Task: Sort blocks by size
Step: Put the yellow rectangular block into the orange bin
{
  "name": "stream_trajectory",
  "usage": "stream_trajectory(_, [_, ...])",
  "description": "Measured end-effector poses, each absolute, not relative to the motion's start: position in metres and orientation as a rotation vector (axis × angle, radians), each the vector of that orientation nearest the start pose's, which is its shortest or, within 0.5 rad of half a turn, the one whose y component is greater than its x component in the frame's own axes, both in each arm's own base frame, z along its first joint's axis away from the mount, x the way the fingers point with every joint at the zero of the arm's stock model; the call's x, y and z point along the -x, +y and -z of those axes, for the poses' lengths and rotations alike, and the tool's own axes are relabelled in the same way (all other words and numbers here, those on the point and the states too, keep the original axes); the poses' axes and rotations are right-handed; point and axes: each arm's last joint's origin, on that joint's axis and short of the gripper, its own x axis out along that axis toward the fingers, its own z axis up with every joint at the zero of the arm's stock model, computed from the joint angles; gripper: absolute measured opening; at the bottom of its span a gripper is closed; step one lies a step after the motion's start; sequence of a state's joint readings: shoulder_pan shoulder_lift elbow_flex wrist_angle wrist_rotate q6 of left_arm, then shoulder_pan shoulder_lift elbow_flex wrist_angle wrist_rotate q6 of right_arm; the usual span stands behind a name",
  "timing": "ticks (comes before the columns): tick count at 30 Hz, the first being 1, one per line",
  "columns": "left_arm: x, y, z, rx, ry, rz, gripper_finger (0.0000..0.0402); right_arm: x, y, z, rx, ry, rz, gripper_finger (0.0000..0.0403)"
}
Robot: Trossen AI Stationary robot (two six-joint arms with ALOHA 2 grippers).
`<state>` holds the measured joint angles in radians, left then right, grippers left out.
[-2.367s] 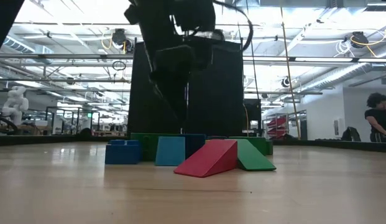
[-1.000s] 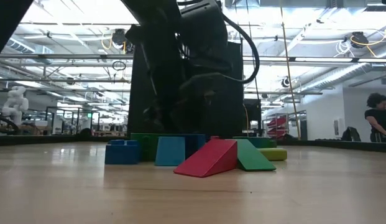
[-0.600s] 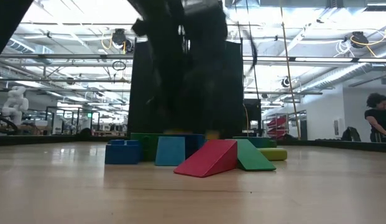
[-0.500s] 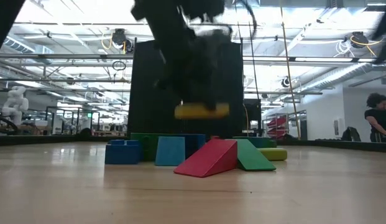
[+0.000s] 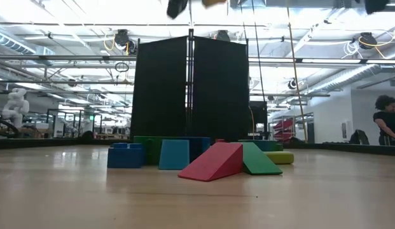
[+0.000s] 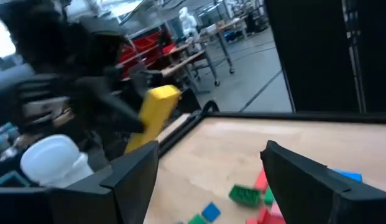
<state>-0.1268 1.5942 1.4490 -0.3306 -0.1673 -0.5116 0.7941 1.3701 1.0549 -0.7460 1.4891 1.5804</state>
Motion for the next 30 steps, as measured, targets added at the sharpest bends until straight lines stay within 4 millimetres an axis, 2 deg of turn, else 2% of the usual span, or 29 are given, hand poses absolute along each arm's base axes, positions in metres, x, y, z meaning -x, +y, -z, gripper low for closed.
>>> stream_trajectory(2, [-0.361,-0.048,-0.356,0.379,0.376,-0.113,0.0116,-0.202,0.154,-0.302,-0.542,-0.134,0.753,0.0277])
stream_trajectory(5, [-0.360,-0.058,-0.358,0.281,0.353,-0.113,0.0116,-0.205,0.143,-0.334,-0.601,-0.079,0.721,0.0277])
stream_trajectory(12, [-0.351,-0.063,-0.344,-0.001,0.522,-0.156,0.0116,-0.199,0.124,-0.408,-0.737,0.090,0.382,0.0277])
stream_trajectory(14, [-0.350,-0.063,-0.343,-0.030,0.534,-0.156,0.0116,-0.199,0.118,-0.419,-0.772,0.097,0.341,0.0277])
stream_trajectory(17, [-0.350,-0.063,-0.343,-0.040,0.537,-0.153,0.0116,-0.207,0.106,-0.417,-0.828,0.144,0.353,0.0277])
stream_trajectory(23, [-0.349,-0.063,-0.342,-0.038,0.543,-0.155,0.0116,-0.243,0.092,-0.383,-0.888,0.387,0.391,0.0277])
stream_trajectory(30, [-0.348,-0.065,-0.340,-0.041,0.570,-0.153,0.0116,-0.260,0.088,-0.381,-0.874,0.349,0.385,0.0277])
